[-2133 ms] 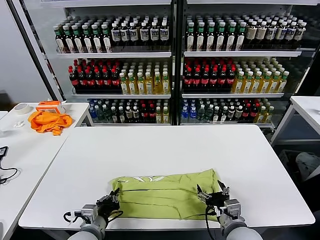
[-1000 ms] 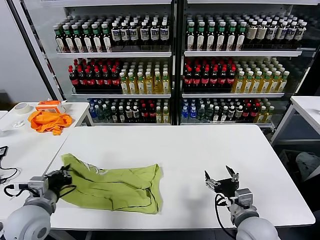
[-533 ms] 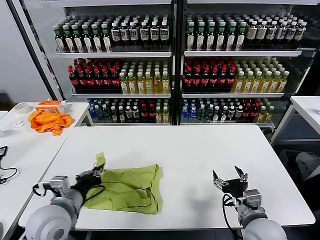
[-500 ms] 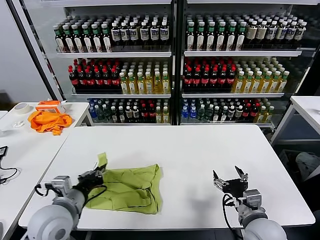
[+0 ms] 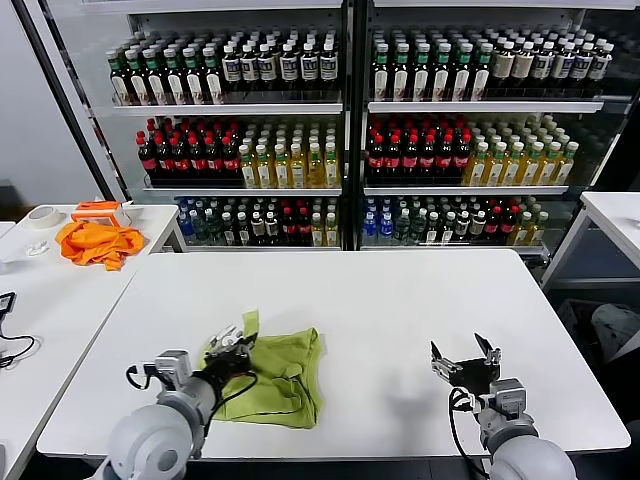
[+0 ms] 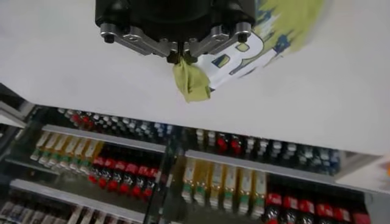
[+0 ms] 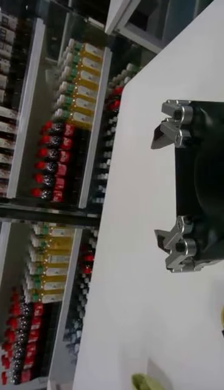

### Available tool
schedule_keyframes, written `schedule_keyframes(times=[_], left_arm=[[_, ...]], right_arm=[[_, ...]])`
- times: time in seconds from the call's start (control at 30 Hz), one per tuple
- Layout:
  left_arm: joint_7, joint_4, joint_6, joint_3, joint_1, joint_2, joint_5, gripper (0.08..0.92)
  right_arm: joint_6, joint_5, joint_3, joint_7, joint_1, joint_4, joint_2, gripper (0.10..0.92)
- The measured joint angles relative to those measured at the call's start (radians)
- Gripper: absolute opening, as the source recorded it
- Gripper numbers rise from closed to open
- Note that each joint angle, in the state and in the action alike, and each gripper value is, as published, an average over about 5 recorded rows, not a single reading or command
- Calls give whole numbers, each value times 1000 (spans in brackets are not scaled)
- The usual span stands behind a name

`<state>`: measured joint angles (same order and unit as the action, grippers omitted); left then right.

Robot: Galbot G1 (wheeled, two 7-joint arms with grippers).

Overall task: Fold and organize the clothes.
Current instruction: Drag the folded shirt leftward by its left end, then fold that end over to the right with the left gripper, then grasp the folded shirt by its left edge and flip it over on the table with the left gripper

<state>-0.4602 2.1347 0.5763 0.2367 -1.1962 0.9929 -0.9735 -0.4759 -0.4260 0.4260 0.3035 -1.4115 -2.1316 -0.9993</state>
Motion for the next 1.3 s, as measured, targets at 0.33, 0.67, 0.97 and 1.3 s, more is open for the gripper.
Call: schedule_keyframes(times=[0.33,0.67,0.97,1.3], left_arm=[[-28,-35,0,-68,54,68,-77,215],[-28,-24,-23,-91,79,159,-141,493],[16,-59,-74,-6,17,79,21,751],[35,-133,-95,76,-112,14,184,822]], right_arm=[[2,11,0,-3,0,12,-6,823],[3,19,-7,-8,9,19,-16,823],[14,26,-23,-16,24,30,-27,823],[22,36,-24,-18,22,27,-20,823]])
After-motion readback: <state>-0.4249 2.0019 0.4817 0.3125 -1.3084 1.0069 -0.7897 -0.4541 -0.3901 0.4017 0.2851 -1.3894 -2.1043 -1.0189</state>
